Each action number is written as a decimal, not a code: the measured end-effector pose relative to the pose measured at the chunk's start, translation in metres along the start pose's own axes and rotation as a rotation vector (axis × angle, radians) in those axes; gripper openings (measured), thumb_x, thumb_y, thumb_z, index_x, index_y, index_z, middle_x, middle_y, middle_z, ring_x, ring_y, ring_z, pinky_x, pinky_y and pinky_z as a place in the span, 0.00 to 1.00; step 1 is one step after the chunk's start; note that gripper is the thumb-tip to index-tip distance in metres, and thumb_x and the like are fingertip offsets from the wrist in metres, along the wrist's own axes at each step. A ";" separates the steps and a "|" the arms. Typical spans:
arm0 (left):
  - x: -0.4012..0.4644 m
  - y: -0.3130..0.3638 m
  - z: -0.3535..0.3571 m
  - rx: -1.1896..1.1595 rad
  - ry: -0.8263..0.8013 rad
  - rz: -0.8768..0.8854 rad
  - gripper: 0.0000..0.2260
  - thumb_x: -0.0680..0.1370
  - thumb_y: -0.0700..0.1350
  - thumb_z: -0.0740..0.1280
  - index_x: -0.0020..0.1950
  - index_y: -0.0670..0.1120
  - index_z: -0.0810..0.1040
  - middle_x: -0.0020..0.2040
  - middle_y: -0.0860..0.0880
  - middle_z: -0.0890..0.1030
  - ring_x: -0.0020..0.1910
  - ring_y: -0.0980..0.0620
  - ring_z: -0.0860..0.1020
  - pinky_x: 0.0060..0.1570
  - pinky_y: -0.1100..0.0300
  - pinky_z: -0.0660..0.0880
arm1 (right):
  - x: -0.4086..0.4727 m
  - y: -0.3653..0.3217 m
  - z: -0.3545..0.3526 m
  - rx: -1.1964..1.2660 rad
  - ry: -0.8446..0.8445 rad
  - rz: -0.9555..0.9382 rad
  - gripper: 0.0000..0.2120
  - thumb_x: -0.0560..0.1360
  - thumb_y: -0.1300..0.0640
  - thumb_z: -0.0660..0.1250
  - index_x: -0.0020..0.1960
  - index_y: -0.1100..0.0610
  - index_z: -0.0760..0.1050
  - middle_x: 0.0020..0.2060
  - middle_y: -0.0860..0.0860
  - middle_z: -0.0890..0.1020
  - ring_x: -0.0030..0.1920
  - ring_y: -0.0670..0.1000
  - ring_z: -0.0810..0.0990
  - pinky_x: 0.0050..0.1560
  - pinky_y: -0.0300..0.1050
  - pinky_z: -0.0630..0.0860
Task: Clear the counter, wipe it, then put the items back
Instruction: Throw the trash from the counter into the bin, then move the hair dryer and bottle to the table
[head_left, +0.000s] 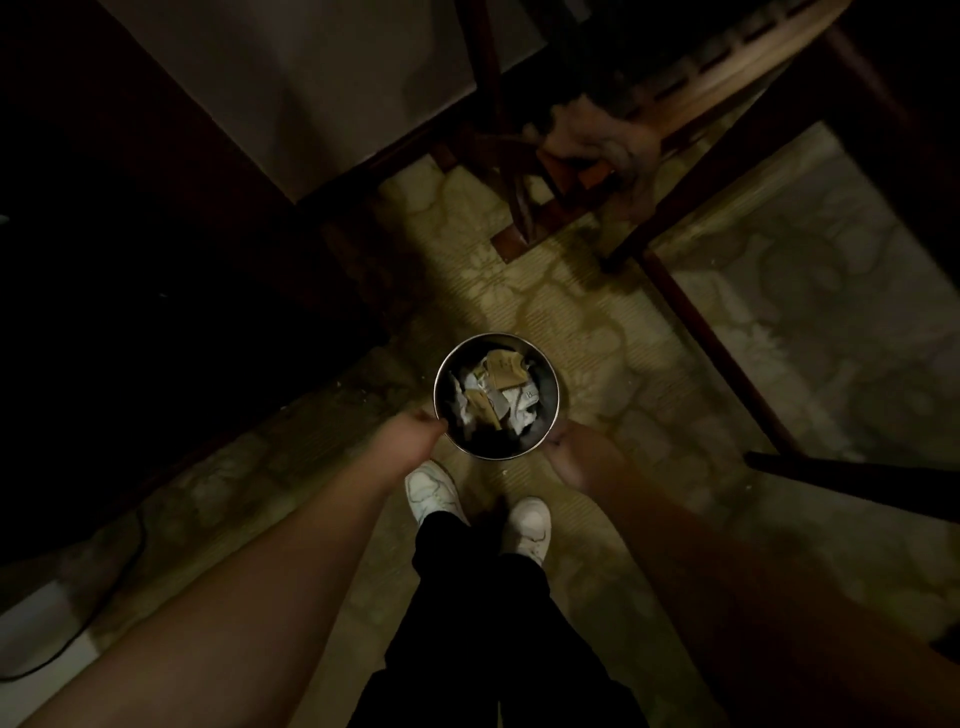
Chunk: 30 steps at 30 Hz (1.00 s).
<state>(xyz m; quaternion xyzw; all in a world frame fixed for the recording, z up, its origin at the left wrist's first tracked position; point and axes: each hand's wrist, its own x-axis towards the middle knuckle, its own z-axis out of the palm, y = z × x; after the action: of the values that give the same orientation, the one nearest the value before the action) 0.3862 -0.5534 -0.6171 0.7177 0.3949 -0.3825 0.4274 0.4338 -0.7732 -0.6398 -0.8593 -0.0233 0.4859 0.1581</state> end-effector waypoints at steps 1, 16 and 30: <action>-0.018 0.004 -0.007 -0.022 0.011 0.004 0.08 0.81 0.50 0.63 0.52 0.46 0.75 0.49 0.45 0.79 0.48 0.46 0.79 0.50 0.52 0.76 | -0.017 -0.004 -0.006 0.020 0.016 -0.009 0.12 0.79 0.53 0.60 0.58 0.57 0.76 0.56 0.55 0.80 0.57 0.55 0.78 0.56 0.46 0.73; -0.309 0.059 -0.120 -0.266 0.340 0.312 0.07 0.81 0.52 0.63 0.53 0.51 0.78 0.46 0.51 0.81 0.42 0.54 0.78 0.36 0.62 0.71 | -0.268 -0.146 -0.146 -0.132 0.278 -0.342 0.14 0.78 0.50 0.61 0.61 0.51 0.75 0.54 0.50 0.79 0.48 0.49 0.78 0.46 0.45 0.77; -0.533 0.037 -0.247 -0.253 0.773 0.565 0.05 0.81 0.51 0.64 0.54 0.55 0.78 0.46 0.54 0.81 0.42 0.56 0.80 0.38 0.60 0.76 | -0.438 -0.297 -0.218 -0.239 0.494 -0.908 0.15 0.80 0.48 0.60 0.64 0.49 0.74 0.55 0.42 0.76 0.52 0.40 0.73 0.49 0.33 0.69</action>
<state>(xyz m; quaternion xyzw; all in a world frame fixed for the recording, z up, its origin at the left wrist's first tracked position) 0.2605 -0.4669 -0.0487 0.8284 0.3580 0.0934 0.4205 0.4203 -0.6309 -0.0857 -0.8636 -0.4103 0.1457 0.2543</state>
